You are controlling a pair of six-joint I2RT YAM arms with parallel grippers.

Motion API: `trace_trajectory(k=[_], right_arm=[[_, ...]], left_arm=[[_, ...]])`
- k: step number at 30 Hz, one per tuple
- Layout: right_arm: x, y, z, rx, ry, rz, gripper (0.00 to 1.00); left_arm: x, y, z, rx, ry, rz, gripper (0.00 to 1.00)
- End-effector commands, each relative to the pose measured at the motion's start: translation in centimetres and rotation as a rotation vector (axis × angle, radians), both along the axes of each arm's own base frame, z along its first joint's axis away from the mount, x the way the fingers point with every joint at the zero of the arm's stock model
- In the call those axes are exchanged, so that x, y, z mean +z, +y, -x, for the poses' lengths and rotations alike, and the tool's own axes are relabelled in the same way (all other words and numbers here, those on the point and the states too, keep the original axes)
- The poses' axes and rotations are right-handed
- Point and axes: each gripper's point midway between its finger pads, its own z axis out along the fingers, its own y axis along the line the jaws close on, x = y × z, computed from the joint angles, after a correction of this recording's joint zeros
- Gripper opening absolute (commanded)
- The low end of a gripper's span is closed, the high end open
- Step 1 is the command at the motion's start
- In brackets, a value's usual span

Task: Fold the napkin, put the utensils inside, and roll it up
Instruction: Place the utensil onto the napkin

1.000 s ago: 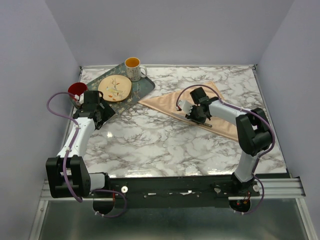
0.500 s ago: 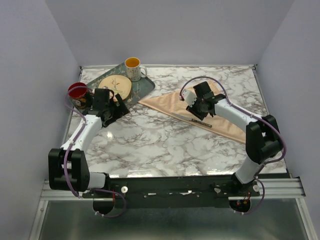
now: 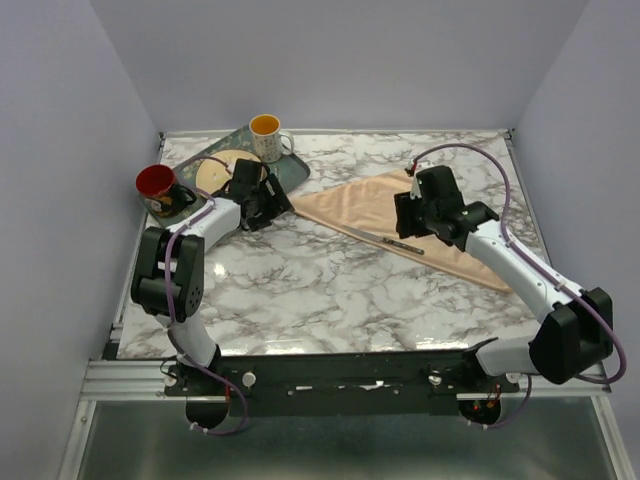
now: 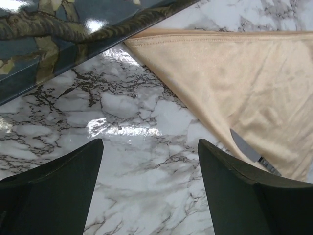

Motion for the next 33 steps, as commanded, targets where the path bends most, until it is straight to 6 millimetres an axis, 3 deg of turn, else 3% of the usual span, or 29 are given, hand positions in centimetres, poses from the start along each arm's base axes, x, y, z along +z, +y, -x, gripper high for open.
trace_trajectory(k=[1, 2, 6, 10, 11, 12, 13, 15, 23, 33], right_arm=[[-2.1, -0.6, 1.9, -0.193, 0.082, -0.157, 0.66], [-2.6, -2.6, 1.8, -0.279, 0.104, -0.163, 0.67], [-4.5, -4.8, 1.9, -0.385, 0.185, -0.393, 0.59], [-7.8, -6.9, 1.5, -0.54, 0.256, -0.439, 0.47], [-8.4, -7.8, 1.2, -0.581, 0.262, -0.445, 0.4], [-9.8, -8.2, 1.4, -0.616, 0.297, -0.44, 0.21], [-10.3, -8.6, 1.5, -0.653, 0.309, -0.452, 0.11], [-11.5, -9.2, 1.7, -0.693, 0.318, -0.458, 0.02], [-14.3, -13.5, 3.2, -0.881, 0.34, -0.398, 0.01], [-16.2, -18.1, 5.5, -0.972, 0.379, -0.354, 0.01]], left_arm=[[0.1, -1.5, -2.8, 0.09, -0.031, 0.11, 0.86], [0.1, -1.9, -3.0, 0.082, -0.03, 0.124, 0.83], [0.3, -2.8, -2.5, 0.059, -0.038, 0.119, 0.82], [0.5, -3.8, -1.8, 0.015, -0.028, 0.145, 0.82], [0.4, -3.8, -1.7, 0.005, -0.025, 0.143, 0.82], [0.7, -4.0, -1.7, -0.008, -0.028, 0.147, 0.82], [0.9, -4.1, -1.7, -0.02, -0.031, 0.146, 0.82], [1.2, -4.0, -1.8, -0.038, -0.03, 0.126, 0.82], [2.6, -4.0, -1.9, -0.057, -0.044, 0.116, 0.86], [3.4, -3.5, -2.3, -0.034, -0.044, 0.12, 0.88]])
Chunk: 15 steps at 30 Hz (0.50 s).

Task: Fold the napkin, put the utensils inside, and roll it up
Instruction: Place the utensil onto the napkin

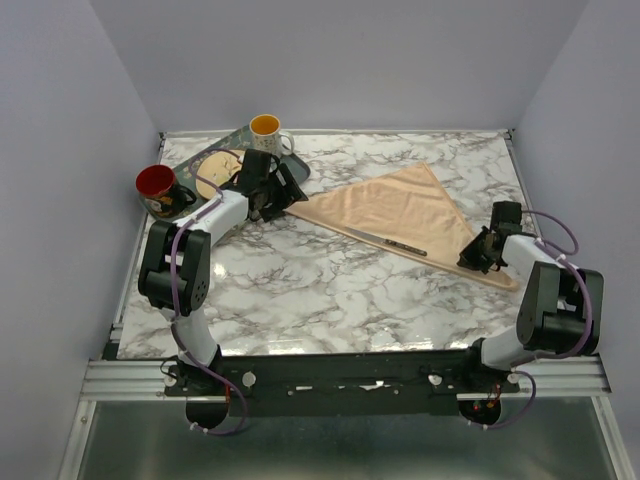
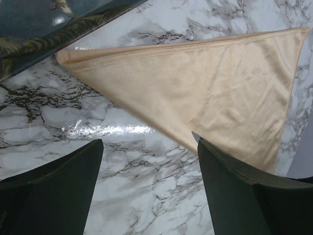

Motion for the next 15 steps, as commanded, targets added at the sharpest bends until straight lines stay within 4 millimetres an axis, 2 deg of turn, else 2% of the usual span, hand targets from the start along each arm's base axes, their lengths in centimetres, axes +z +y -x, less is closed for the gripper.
trace_trajectory(k=[1, 6, 9, 11, 13, 14, 15], right_arm=[[-1.7, -2.1, 1.2, -0.017, 0.056, 0.03, 0.02], [-1.5, -2.2, 0.2, -0.025, 0.048, 0.016, 0.02], [-0.4, -2.7, -1.1, -0.006, 0.02, 0.036, 0.02], [1.7, -2.3, -2.5, 0.093, -0.055, 0.05, 0.03], [3.4, -1.1, -3.1, 0.163, -0.119, 0.042, 0.06], [4.3, 0.1, -3.5, 0.239, -0.15, 0.06, 0.07], [6.0, 1.0, -3.7, 0.287, -0.205, 0.074, 0.11]], left_arm=[[2.0, 0.4, 0.0, -0.003, -0.023, 0.011, 0.88], [1.9, 0.4, 0.3, -0.006, -0.009, 0.013, 0.88], [1.0, 0.6, 0.7, 0.01, 0.013, 0.014, 0.88], [0.6, 1.0, 0.8, 0.027, 0.019, -0.001, 0.88], [0.2, 1.3, 0.8, 0.044, 0.023, -0.012, 0.88], [0.0, 1.4, 0.6, 0.058, 0.024, -0.019, 0.88], [-0.1, 1.4, 0.4, 0.065, 0.028, -0.019, 0.88]])
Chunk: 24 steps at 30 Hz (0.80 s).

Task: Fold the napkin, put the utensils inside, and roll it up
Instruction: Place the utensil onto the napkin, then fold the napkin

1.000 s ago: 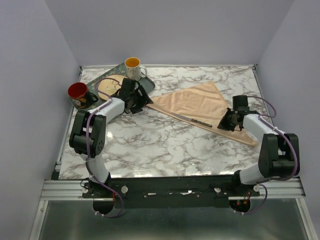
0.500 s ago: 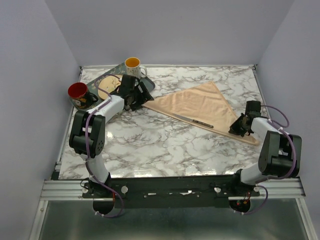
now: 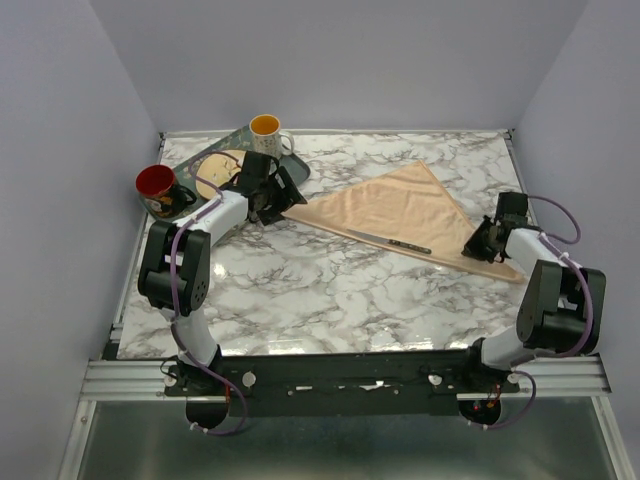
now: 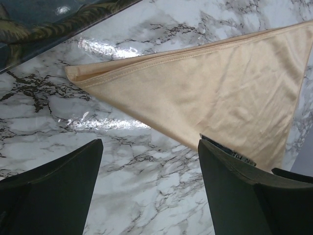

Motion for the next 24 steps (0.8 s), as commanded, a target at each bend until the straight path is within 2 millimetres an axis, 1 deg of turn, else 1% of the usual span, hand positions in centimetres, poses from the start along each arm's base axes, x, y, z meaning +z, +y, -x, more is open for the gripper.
trace_trajectory(k=[1, 3, 4, 5, 7, 8, 9, 11, 13, 14, 20, 22, 24], right_arm=[[5.7, 3.6, -1.6, 0.27, -0.185, 0.053, 0.26], [7.3, 5.8, -1.3, 0.35, -0.254, 0.04, 0.4], [7.8, 6.4, -1.2, 0.364, -0.282, 0.014, 0.48], [8.2, 6.8, -1.2, 0.368, -0.3, -0.003, 0.49], [8.8, 7.4, -1.3, 0.382, -0.32, -0.034, 0.51], [9.1, 7.6, -1.4, 0.396, -0.328, -0.038, 0.51], [9.4, 7.9, -1.4, 0.415, -0.341, -0.052, 0.51], [9.9, 8.0, -1.6, 0.422, -0.354, -0.051, 0.51], [10.2, 8.3, -1.5, 0.432, -0.363, -0.063, 0.51], [10.3, 8.4, -1.5, 0.433, -0.37, -0.07, 0.51], [10.1, 8.8, -1.3, 0.452, -0.373, -0.086, 0.51], [10.2, 9.0, -1.1, 0.458, -0.376, -0.093, 0.51], [10.2, 9.1, -1.1, 0.464, -0.38, -0.098, 0.51]], left_arm=[[0.2, 0.9, -0.3, 0.056, -0.004, -0.013, 0.88], [-0.4, 0.8, -0.6, 0.079, 0.016, 0.003, 0.87], [-0.5, 0.6, -0.7, 0.085, 0.022, 0.011, 0.86], [-0.8, 0.5, -0.7, 0.097, 0.03, 0.019, 0.85], [-1.2, 0.7, -1.0, 0.146, 0.042, 0.02, 0.84], [-1.3, 0.6, -0.9, 0.158, 0.046, 0.014, 0.8], [-1.6, 0.7, -0.9, 0.172, 0.048, 0.004, 0.79], [-1.8, 1.0, -1.2, 0.223, 0.051, -0.001, 0.76], [-2.5, 1.1, -1.2, 0.266, 0.076, 0.004, 0.75], [-2.8, 1.0, -1.0, 0.277, 0.088, 0.007, 0.73], [-4.6, 1.4, -0.3, 0.342, 0.137, -0.025, 0.69], [-5.2, 1.4, -0.4, 0.348, 0.147, -0.032, 0.69], [-5.7, 1.7, -0.5, 0.351, 0.149, -0.057, 0.65]])
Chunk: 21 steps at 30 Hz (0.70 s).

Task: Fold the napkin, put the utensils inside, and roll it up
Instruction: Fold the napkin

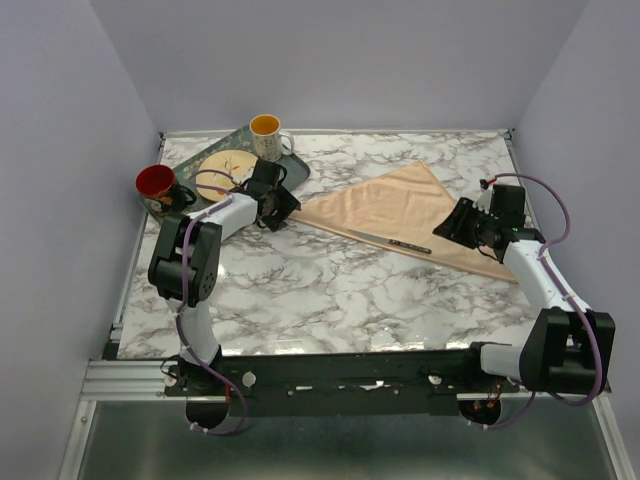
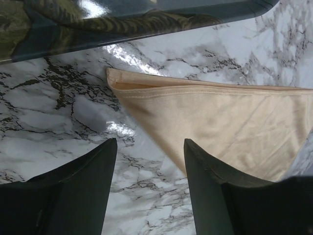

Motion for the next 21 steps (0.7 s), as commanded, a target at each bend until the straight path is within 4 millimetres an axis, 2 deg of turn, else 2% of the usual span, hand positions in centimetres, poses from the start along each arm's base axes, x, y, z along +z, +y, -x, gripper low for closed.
trace_trajectory(k=[1, 10, 19, 21], right_arm=[[0.8, 0.5, 0.0, 0.037, -0.04, -0.02, 0.51], [0.6, 0.6, 0.0, 0.045, -0.045, -0.022, 0.51], [0.5, 0.6, 0.2, 0.046, -0.049, -0.016, 0.51], [0.5, 0.5, 0.2, 0.045, -0.049, -0.015, 0.51]], left_arm=[[-1.9, 1.3, 0.1, 0.064, 0.033, -0.067, 0.64], [-2.9, 1.9, -0.4, 0.06, 0.028, -0.103, 0.62], [-3.1, 2.6, -1.2, 0.063, -0.003, -0.138, 0.54], [-3.3, 2.6, -1.3, 0.061, -0.001, -0.142, 0.5]])
